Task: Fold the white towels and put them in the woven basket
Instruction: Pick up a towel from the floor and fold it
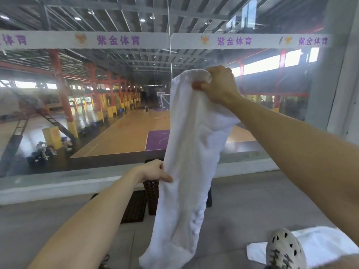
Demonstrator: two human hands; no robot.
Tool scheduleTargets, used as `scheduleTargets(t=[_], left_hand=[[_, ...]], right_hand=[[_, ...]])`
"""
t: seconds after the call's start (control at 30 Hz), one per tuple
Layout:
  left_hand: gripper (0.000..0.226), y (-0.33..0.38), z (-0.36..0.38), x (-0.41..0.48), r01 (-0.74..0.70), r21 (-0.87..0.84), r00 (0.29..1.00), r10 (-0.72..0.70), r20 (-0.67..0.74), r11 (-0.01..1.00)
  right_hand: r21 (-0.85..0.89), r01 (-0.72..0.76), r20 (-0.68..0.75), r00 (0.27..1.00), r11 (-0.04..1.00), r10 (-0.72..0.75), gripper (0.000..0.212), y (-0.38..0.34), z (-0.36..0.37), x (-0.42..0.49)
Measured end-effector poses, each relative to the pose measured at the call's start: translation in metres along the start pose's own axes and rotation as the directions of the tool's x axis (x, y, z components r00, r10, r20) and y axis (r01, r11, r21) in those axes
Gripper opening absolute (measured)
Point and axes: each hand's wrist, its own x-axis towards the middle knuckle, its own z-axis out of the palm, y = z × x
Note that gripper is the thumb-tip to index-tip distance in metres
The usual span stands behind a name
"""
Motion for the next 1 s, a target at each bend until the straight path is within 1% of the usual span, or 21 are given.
scheduleTargets(t=[0.07, 0.17, 0.23, 0.27, 0.3, 0.33, 0.4, 0.43, 0.47, 0.5, 0.53, 0.57, 0.6, 0.63, 0.7, 0.73, 0.8, 0.83, 0.87, 0.93, 1.0], left_hand=[[0.038, -0.018, 0.001, -0.003, 0.013, -0.080, 0.995, -0.020, -0.096, 0.997], [0.026, -0.023, -0.013, -0.007, -0.060, -0.145, 0.964, 0.019, -0.266, 0.988], [0.018, -0.017, -0.023, -0.003, -0.120, -0.226, 0.941, 0.038, -0.337, 0.967], [0.017, -0.011, -0.027, 0.003, -0.147, -0.248, 0.924, 0.044, -0.381, 0.958], [0.015, -0.008, -0.029, 0.014, -0.169, -0.243, 0.907, 0.054, -0.418, 0.955], [0.014, -0.007, -0.028, 0.028, -0.175, -0.215, 0.899, 0.067, -0.433, 0.961], [0.018, -0.017, -0.009, 0.064, -0.122, -0.088, 0.916, 0.078, -0.393, 0.989], [0.023, -0.033, 0.008, 0.086, -0.055, 0.030, 0.935, 0.062, -0.348, 0.998], [0.034, -0.052, 0.029, 0.105, 0.012, 0.179, 0.956, 0.041, -0.290, 0.984], [0.051, -0.079, 0.054, 0.121, 0.058, 0.360, 0.975, 0.025, -0.223, 0.931], [0.066, -0.109, 0.083, 0.132, 0.062, 0.543, 0.985, 0.038, -0.171, 0.838], [0.073, -0.142, 0.111, 0.138, 0.039, 0.684, 0.988, 0.075, -0.137, 0.728], [0.072, -0.172, 0.138, 0.135, 0.010, 0.761, 0.987, 0.117, -0.114, 0.649], [0.068, -0.204, 0.162, 0.128, -0.014, 0.785, 0.983, 0.151, -0.102, 0.620], [0.058, -0.259, 0.196, 0.101, -0.018, 0.775, 0.983, 0.152, -0.101, 0.632], [0.054, -0.287, 0.206, 0.085, 0.002, 0.769, 0.986, 0.125, -0.107, 0.639], [0.050, -0.337, 0.215, 0.056, 0.067, 0.755, 0.992, 0.035, -0.118, 0.652], [0.055, -0.360, 0.215, 0.043, 0.111, 0.751, 0.992, -0.028, -0.122, 0.651], [0.060, -0.378, 0.213, 0.031, 0.165, 0.744, 0.986, -0.102, -0.129, 0.647], [0.066, -0.404, 0.209, 0.010, 0.258, 0.731, 0.965, -0.208, -0.160, 0.632], [0.068, -0.415, 0.205, -0.009, 0.289, 0.728, 0.957, -0.217, -0.195, 0.622]], right_hand=[[-0.003, -0.056, -0.016, 0.998, 0.998, 0.056, 0.030, 0.016, -0.002, 0.000], [-0.021, -0.208, -0.043, 0.978, 0.978, 0.207, 0.035, 0.061, -0.004, -0.009], [-0.012, -0.368, -0.043, 0.929, 0.930, 0.368, 0.051, 0.104, -0.001, -0.026], [-0.016, -0.454, -0.011, 0.891, 0.891, 0.454, 0.055, 0.130, 0.005, -0.038], [-0.049, -0.523, 0.043, 0.850, 0.851, 0.525, 0.052, 0.157, 0.014, -0.052], [-0.101, -0.575, 0.105, 0.805, 0.812, 0.584, 0.046, 0.183, 0.026, -0.068], [-0.201, -0.647, 0.188, 0.712, 0.736, 0.677, 0.041, 0.235, 0.060, -0.111], [-0.231, -0.674, 0.217, 0.667, 0.701, 0.713, 0.040, 0.263, 0.082, -0.141], [-0.279, -0.689, 0.248, 0.622, 0.669, 0.743, 0.039, 0.290, 0.105, -0.177], [-0.359, -0.694, 0.278, 0.558, 0.624, 0.782, 0.045, 0.312, 0.128, -0.218], [-0.454, -0.684, 0.312, 0.479, 0.571, 0.821, 0.058, 0.333, 0.152, -0.261], [-0.551, -0.649, 0.345, 0.396, 0.525, 0.851, 0.073, 0.346, 0.173, -0.306], [-0.620, -0.593, 0.386, 0.339, 0.514, 0.858, 0.083, 0.355, 0.193, -0.350], [-0.658, -0.528, 0.426, 0.327, 0.537, 0.844, 0.085, 0.358, 0.210, -0.392], [-0.659, -0.378, 0.524, 0.390, 0.651, 0.757, 0.080, 0.348, 0.239, -0.466], [-0.641, -0.291, 0.582, 0.419, 0.710, 0.697, 0.078, 0.335, 0.251, -0.495], [-0.575, -0.149, 0.691, 0.437, 0.804, 0.575, 0.080, 0.304, 0.272, -0.532], [-0.541, -0.101, 0.728, 0.441, 0.835, 0.525, 0.082, 0.291, 0.282, -0.541], [-0.513, -0.065, 0.752, 0.445, 0.856, 0.485, 0.084, 0.279, 0.292, -0.546], [-0.467, -0.047, 0.784, 0.439, 0.883, 0.438, 0.086, 0.261, 0.310, -0.554], [-0.443, -0.056, 0.802, 0.422, 0.895, 0.423, 0.086, 0.252, 0.322, -0.563]])
